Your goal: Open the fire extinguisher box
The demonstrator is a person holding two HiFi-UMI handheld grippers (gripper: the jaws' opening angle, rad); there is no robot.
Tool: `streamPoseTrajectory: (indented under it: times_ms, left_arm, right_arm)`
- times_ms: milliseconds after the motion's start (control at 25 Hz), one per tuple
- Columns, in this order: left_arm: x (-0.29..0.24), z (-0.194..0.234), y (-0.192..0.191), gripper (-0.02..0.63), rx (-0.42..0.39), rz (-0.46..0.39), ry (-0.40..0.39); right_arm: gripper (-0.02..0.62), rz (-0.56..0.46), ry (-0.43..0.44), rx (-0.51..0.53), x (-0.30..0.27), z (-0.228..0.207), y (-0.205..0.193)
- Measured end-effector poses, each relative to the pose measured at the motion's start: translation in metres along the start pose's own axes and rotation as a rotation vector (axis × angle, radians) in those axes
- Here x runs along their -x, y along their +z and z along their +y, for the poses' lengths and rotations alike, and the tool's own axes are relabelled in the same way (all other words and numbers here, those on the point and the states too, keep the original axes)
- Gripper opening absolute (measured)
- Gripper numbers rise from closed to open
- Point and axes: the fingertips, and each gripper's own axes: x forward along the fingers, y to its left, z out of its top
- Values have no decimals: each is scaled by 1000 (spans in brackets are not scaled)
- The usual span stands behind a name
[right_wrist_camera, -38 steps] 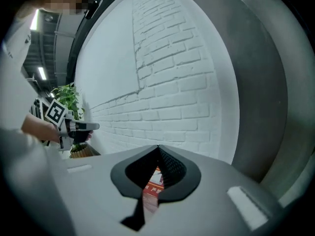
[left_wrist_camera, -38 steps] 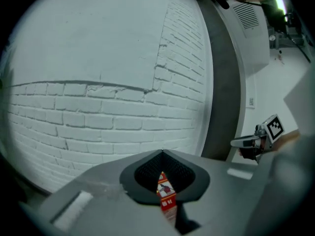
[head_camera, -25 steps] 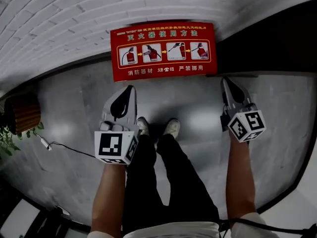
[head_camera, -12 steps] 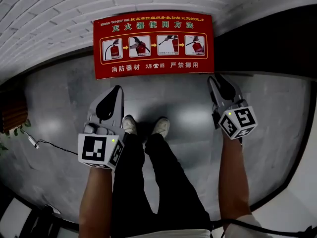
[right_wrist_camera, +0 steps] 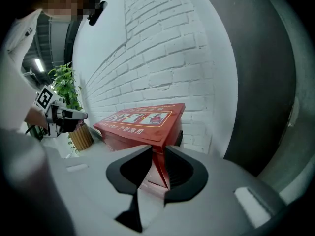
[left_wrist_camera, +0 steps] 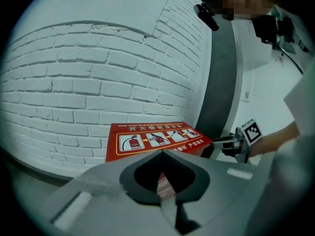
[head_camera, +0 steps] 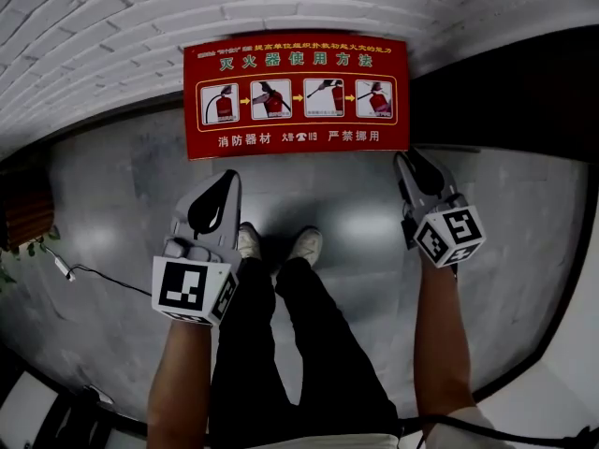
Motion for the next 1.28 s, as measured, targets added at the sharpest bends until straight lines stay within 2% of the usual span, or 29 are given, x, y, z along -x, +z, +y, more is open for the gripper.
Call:
streamPoseTrajectory:
  times_ms: [200,400,720,1000,1280]
  left_arm:
    - [-2,-1,7,6,19,-18,6]
    - [2,-2,20,6,-57,-19,-10]
    - [10,0,112,6,-69,-130,-2]
    - [28,4,144,6,-122,-122,13]
    - [47,15,176,6,-90,-160,61]
  right_arm:
    - [75,-5,-4,12,4,2,7]
    - [74,-43,-12,0,20,8,26]
    - [71,-165,-12,-33,27,11,133]
    - [67,-203,-21,-71,6,-7,208]
    - [59,-198,-48,-109,-30,-29,257]
